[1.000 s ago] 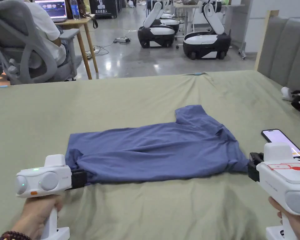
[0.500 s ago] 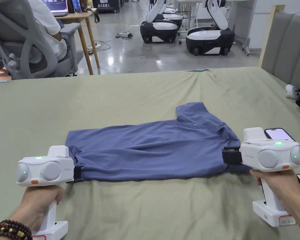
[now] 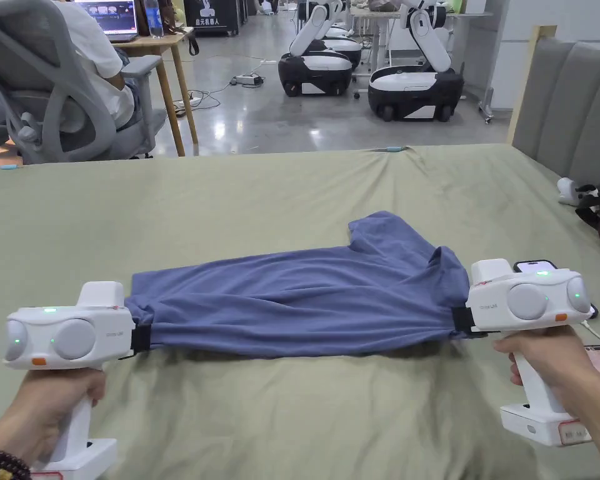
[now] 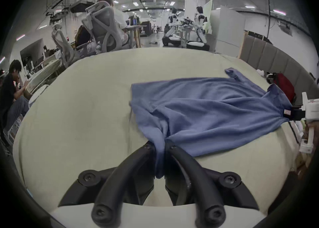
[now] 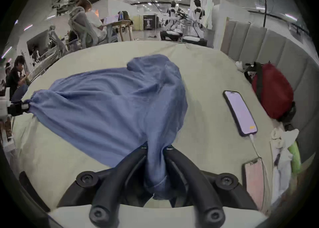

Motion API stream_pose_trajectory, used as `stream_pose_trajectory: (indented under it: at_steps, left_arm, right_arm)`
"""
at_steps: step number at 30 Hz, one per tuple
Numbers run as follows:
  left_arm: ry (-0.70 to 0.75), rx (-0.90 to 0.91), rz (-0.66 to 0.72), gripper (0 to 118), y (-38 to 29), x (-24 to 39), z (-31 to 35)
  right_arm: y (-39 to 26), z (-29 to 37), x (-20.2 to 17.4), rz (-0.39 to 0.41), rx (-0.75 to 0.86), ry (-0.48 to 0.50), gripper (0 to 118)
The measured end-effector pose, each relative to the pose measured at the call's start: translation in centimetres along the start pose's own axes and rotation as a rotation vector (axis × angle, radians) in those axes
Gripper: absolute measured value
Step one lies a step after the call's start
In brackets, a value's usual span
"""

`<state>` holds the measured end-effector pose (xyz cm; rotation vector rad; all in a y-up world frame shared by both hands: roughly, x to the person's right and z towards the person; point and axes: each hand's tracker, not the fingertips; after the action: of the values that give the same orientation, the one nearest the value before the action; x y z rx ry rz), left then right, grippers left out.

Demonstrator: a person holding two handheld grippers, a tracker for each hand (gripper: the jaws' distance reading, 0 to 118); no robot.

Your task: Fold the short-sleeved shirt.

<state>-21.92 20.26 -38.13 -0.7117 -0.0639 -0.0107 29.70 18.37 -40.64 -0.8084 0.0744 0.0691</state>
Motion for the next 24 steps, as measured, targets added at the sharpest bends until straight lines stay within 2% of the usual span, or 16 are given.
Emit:
stream_pose_trajectory:
  at_steps: [3,9,12,16,17,18,19,20,21,22,23,24]
  left_arm:
    - [-0.008,0.016,-0.002,8,-1.8,-0.1,3.6]
    - [-0.008,-0.088,-0.05,8,-7.7,0.8,3.3]
    - [-0.013,-0.112,-0.017,8,-9.6,0.5,0.1]
    - [0.01,-0.051,0.001,8,-9.5,0.6,0.4]
    - [0.005,-0.034,0.017,13,-9.5,0.2,0.6]
    - [0.008,-0.013,0.028,22,-9.4,-0.1,0.9]
    - [0.025,0.009,0.04,43,-9.0,-0.3,1.0]
    - [0.047,0.009,0.044,86,-8.6,-0.6,1.4]
    - [0.064,0.012,0.045,118,-8.1,-0.8,1.9]
    - [0.061,0.081,0.056,115,-7.4,-0.5,3.1]
    - [0.061,0.114,0.058,106,-6.7,-0.5,4.0]
    - [0.064,0.141,0.038,107,-6.1,-0.3,4.7]
  right_arm:
    - [-2.6,3.2,-0.8,0.053,0.01,-0.046,8]
    - [-7.1,3.0,-0.6,-0.021,-0.092,-0.019,8]
    - [-8.2,-0.2,-0.5,-0.015,-0.131,-0.024,8]
    - [-7.3,0.5,-1.1,0.005,-0.116,-0.049,11]
    - [-7.2,0.9,-1.3,0.044,-0.102,-0.057,18]
    - [-7.0,1.4,-1.4,0.081,-0.083,-0.082,28]
    - [-6.7,2.1,-1.5,0.093,-0.058,-0.111,52]
    - [-6.3,2.9,-1.2,0.078,-0.037,-0.111,94]
    - [-6.1,3.9,-1.2,0.055,0.019,-0.108,118]
    - [-5.5,5.7,-1.3,0.031,0.124,-0.083,118]
    - [-4.9,7.0,-1.4,0.007,0.172,-0.068,112]
    - [-4.4,8.1,-1.4,-0.009,0.2,-0.061,112]
